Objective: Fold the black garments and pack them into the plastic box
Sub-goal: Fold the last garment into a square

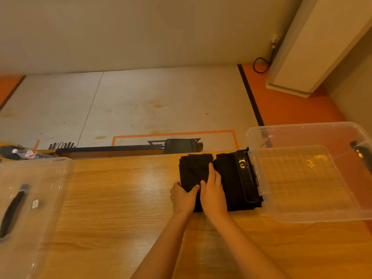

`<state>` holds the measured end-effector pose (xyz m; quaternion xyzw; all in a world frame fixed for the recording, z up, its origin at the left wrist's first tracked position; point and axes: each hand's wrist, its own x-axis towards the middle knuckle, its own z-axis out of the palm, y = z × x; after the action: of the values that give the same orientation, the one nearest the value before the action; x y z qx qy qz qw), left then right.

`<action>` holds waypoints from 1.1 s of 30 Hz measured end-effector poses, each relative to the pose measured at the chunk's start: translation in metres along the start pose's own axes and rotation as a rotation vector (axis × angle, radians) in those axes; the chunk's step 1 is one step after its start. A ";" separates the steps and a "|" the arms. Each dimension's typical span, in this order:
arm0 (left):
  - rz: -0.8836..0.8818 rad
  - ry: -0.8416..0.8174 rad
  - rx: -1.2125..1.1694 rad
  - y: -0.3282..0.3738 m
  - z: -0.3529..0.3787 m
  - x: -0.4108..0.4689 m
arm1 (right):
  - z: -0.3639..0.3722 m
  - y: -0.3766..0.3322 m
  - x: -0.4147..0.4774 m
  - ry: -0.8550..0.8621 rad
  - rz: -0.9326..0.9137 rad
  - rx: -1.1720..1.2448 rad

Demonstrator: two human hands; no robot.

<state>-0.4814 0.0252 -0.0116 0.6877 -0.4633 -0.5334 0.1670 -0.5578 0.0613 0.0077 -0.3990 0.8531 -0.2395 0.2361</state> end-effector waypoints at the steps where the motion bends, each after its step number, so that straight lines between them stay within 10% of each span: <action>1: -0.004 -0.014 0.007 -0.001 0.000 0.002 | 0.001 0.001 0.000 0.001 0.005 0.010; 12: -0.049 -0.023 -0.086 -0.020 -0.031 -0.008 | 0.013 -0.013 -0.024 -0.091 -0.047 0.148; 21: -0.187 -0.068 -0.200 -0.010 -0.047 -0.022 | 0.001 -0.012 -0.021 -0.336 0.449 0.226; 33: -0.257 -0.253 -0.203 -0.009 -0.063 -0.024 | -0.005 0.007 -0.012 -0.563 0.660 0.673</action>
<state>-0.4214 0.0329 0.0188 0.6485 -0.3326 -0.6764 0.1065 -0.5582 0.0756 0.0099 -0.0612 0.7130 -0.2964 0.6325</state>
